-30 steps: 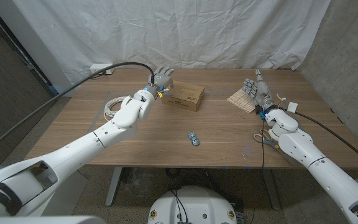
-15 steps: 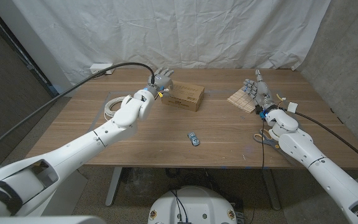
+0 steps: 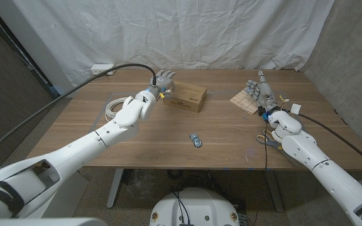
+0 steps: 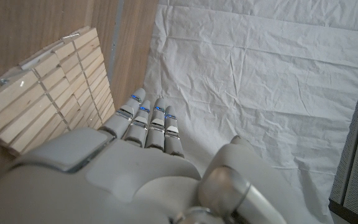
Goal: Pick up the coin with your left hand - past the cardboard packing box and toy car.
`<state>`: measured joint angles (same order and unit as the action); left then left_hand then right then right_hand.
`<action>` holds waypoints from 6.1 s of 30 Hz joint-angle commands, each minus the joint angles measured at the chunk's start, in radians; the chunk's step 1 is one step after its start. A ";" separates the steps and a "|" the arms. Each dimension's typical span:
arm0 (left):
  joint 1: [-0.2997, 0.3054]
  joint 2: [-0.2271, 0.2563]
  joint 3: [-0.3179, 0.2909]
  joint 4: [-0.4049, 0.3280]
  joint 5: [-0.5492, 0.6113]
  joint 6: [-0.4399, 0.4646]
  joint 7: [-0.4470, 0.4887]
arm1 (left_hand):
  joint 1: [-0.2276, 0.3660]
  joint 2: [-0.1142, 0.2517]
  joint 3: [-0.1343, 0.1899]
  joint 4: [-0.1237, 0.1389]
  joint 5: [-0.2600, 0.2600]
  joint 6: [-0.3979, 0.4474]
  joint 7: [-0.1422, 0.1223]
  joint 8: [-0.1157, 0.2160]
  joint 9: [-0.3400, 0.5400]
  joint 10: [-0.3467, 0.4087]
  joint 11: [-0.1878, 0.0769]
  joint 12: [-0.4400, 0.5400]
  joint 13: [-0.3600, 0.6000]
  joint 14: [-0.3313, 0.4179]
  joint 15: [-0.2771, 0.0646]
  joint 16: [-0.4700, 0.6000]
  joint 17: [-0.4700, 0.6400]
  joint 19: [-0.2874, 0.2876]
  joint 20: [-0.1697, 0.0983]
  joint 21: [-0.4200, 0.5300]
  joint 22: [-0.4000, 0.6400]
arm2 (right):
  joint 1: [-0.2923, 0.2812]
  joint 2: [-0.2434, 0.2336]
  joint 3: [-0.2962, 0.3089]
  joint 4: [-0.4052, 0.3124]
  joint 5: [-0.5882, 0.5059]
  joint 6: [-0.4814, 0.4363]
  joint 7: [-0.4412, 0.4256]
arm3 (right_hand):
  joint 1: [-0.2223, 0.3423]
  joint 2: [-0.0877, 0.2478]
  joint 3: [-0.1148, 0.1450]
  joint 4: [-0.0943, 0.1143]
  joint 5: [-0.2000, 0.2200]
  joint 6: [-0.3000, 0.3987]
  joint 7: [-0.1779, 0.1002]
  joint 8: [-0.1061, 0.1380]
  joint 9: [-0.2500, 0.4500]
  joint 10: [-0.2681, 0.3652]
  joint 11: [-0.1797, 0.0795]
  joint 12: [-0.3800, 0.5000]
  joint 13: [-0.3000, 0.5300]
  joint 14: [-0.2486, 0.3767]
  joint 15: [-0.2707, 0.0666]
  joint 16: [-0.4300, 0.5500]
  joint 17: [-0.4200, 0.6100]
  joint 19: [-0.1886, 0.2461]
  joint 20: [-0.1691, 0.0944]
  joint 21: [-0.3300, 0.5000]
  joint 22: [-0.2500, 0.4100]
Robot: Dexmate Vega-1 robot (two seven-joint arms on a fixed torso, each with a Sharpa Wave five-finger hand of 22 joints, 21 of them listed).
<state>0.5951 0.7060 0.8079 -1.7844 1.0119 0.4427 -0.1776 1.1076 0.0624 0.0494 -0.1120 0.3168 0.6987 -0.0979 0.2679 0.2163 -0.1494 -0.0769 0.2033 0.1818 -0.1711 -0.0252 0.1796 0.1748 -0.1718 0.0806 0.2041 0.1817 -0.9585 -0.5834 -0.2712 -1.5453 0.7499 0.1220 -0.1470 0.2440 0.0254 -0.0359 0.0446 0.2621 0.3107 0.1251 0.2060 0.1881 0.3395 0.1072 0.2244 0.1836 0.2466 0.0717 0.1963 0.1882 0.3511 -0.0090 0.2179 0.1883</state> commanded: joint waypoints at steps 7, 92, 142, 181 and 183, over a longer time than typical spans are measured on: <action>-0.010 -0.008 0.016 0.037 -0.022 -0.006 0.017 | 0.009 0.013 -0.005 -0.001 -0.003 0.005 0.001 -0.008 0.004 -0.004 -0.007 -0.001 0.003 -0.067 -0.009 0.003 0.002 -0.017 -0.007 0.001 0.003 | -0.002 0.006 -0.002 0.002 -0.003 0.008 -0.002 | 0.003 0.013 -0.004 0.001 -0.003 0.008 -0.002 -0.005 0.003 0.008 -0.002 -0.001 0.003 0.010 -0.003 0.001 0.004 0.014 -0.003 0.001 0.004; -0.059 -0.059 0.068 0.092 -0.062 0.013 0.050 | 0.029 0.055 -0.015 0.011 -0.040 0.177 0.011 0.048 0.010 0.061 -0.029 0.011 0.003 -0.024 -0.031 0.011 0.004 0.002 -0.007 0.006 0.004 | 0.009 0.006 0.010 0.052 0.021 0.015 0.030 | 0.006 0.017 -0.010 -0.002 -0.008 0.008 -0.004 -0.006 0.003 0.010 -0.002 -0.005 0.003 0.016 -0.001 -0.001 0.005 0.017 0.002 -0.002 0.004; -0.041 -0.044 0.053 0.009 -0.052 0.059 0.026 | 0.058 0.077 0.002 0.012 -0.087 0.453 0.043 0.195 0.026 0.274 -0.071 0.045 0.004 0.118 -0.091 0.030 0.012 0.050 -0.013 0.012 0.004 | -0.024 -0.009 0.023 0.010 0.027 0.013 0.017 | 0.010 0.021 -0.012 -0.006 -0.011 0.007 -0.004 -0.006 0.004 0.009 -0.002 -0.007 0.004 0.016 0.000 -0.003 0.005 0.018 0.002 -0.003 0.004; 0.002 0.003 -0.037 -0.145 -0.046 0.077 0.005 | 0.059 0.070 0.002 0.015 -0.091 0.464 0.040 0.204 0.009 0.304 -0.083 0.035 0.005 0.142 -0.100 0.022 0.012 0.059 -0.030 0.011 0.004 | -0.036 -0.021 0.024 -0.044 0.007 -0.004 -0.022 | 0.011 0.023 -0.015 -0.007 -0.013 0.007 -0.003 -0.006 0.004 0.013 -0.002 -0.006 0.004 0.019 0.000 -0.002 0.005 0.020 0.002 -0.003 0.004; -0.002 0.002 -0.039 -0.154 -0.044 0.082 -0.014 | 0.059 0.070 0.002 0.015 -0.091 0.466 0.037 0.205 0.010 0.306 -0.085 0.035 0.005 0.142 -0.101 0.022 0.012 0.058 -0.031 0.010 0.004 | -0.038 -0.021 0.025 -0.046 0.008 -0.002 -0.021 | 0.011 0.023 -0.015 -0.007 -0.013 0.008 -0.002 -0.006 0.004 0.013 -0.002 -0.006 0.004 0.019 0.000 -0.002 0.005 0.021 0.002 -0.003 0.005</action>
<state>0.5849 0.7017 0.7879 -1.8946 0.9458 0.5138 -0.1783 1.1597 0.1325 0.0488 -0.0967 0.2267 1.0599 -0.0656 0.3892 0.2202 0.1458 -0.1574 0.2382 0.1839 -0.0348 -0.0359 0.2038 0.1838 -0.1091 0.0537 0.2111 0.1837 -0.9887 -0.6003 -0.2481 -1.5751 0.7638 0.1219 -0.1579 0.2479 0.0426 -0.0428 0.0377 0.2514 0.3107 0.1252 0.1984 0.1880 0.3447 0.1019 0.2166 0.1835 0.2571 0.0715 0.1963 0.1882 0.3635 -0.0035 0.2179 0.1883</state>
